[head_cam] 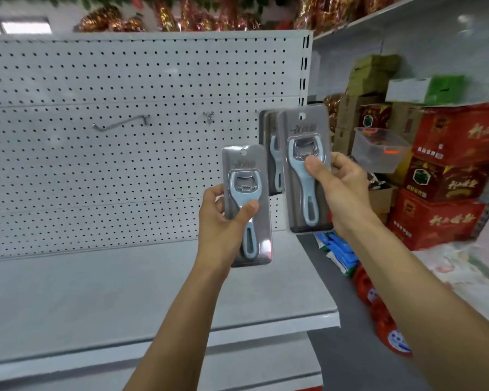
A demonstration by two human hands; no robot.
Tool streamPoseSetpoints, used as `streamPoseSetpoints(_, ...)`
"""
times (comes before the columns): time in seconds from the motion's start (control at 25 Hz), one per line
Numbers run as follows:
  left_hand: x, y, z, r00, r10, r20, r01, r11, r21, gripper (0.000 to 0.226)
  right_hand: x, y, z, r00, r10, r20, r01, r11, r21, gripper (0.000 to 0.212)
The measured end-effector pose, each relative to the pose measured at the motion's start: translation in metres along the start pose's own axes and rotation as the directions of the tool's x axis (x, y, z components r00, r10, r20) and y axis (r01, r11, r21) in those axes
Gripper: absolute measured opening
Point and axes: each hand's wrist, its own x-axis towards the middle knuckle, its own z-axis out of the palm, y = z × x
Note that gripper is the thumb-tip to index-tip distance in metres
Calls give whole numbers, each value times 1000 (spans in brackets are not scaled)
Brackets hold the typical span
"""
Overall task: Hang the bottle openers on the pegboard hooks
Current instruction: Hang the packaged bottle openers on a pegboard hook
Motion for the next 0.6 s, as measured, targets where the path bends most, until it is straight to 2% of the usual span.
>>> streamPoseSetpoints(0.28,13,2,1,999,29,-18,-29,1000,-5,40,30,12,9,994,111,-14,-111,993,-32,3)
streamPoseSetpoints(0.6,33,-9,0,1000,13,0,-13,999,31,40,72,43,23,985,167,-45,-171,978,-119,15)
